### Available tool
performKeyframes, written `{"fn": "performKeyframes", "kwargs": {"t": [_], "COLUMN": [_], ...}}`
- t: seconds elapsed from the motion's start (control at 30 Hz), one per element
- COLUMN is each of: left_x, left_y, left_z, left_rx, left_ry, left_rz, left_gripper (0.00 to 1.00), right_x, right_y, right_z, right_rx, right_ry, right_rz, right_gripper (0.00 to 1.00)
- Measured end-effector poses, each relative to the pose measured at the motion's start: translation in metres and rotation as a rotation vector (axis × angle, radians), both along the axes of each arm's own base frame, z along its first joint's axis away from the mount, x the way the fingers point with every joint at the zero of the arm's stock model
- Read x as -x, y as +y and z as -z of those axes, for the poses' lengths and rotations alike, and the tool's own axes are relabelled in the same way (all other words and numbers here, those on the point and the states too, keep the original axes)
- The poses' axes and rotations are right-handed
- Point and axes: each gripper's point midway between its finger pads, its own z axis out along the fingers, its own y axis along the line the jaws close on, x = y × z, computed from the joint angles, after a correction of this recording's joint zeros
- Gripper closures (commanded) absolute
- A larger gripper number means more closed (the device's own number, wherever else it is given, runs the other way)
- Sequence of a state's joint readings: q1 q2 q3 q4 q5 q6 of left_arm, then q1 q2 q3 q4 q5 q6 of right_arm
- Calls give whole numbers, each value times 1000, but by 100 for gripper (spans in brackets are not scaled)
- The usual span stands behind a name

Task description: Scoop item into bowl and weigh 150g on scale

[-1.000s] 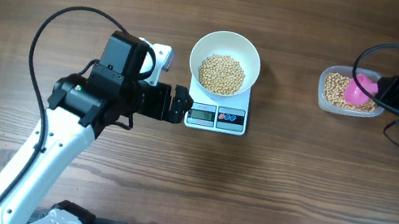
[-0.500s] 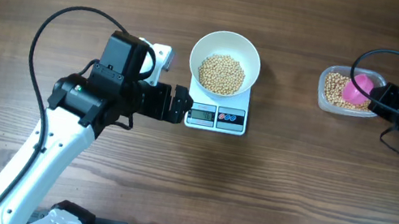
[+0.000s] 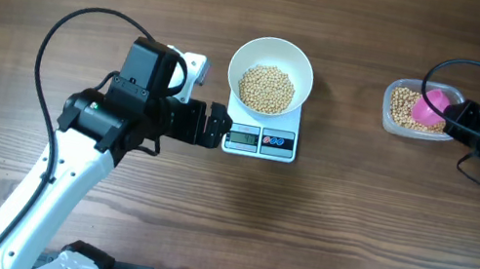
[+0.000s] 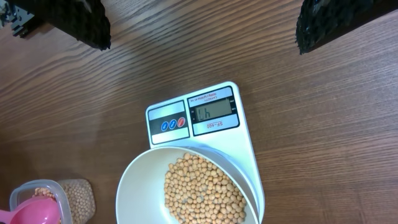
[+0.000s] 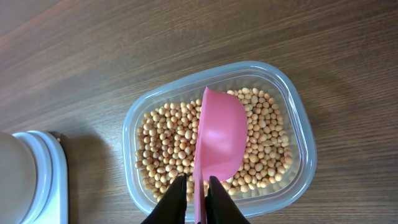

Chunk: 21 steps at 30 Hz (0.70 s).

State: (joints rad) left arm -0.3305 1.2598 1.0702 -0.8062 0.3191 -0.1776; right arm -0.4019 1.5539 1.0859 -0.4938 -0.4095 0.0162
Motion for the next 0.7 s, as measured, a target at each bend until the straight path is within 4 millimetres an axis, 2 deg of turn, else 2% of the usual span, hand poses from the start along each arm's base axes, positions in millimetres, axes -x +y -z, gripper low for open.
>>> {"fn": "performKeyframes", "kwargs": {"t": [0.17, 0.7], "left_x": [0, 0], "left_y": [0, 0], "left_z": [0, 0], "left_rx": [0, 0], "left_ry": [0, 0], "left_rz": [0, 0], "left_gripper": [0, 0], "right_x": [2, 1], "right_y": [1, 2], "right_z": [2, 1], "right_rx": [-4, -21], "right_ry": [12, 8], "right_rz": [-1, 9], "right_gripper": [96, 96]}}
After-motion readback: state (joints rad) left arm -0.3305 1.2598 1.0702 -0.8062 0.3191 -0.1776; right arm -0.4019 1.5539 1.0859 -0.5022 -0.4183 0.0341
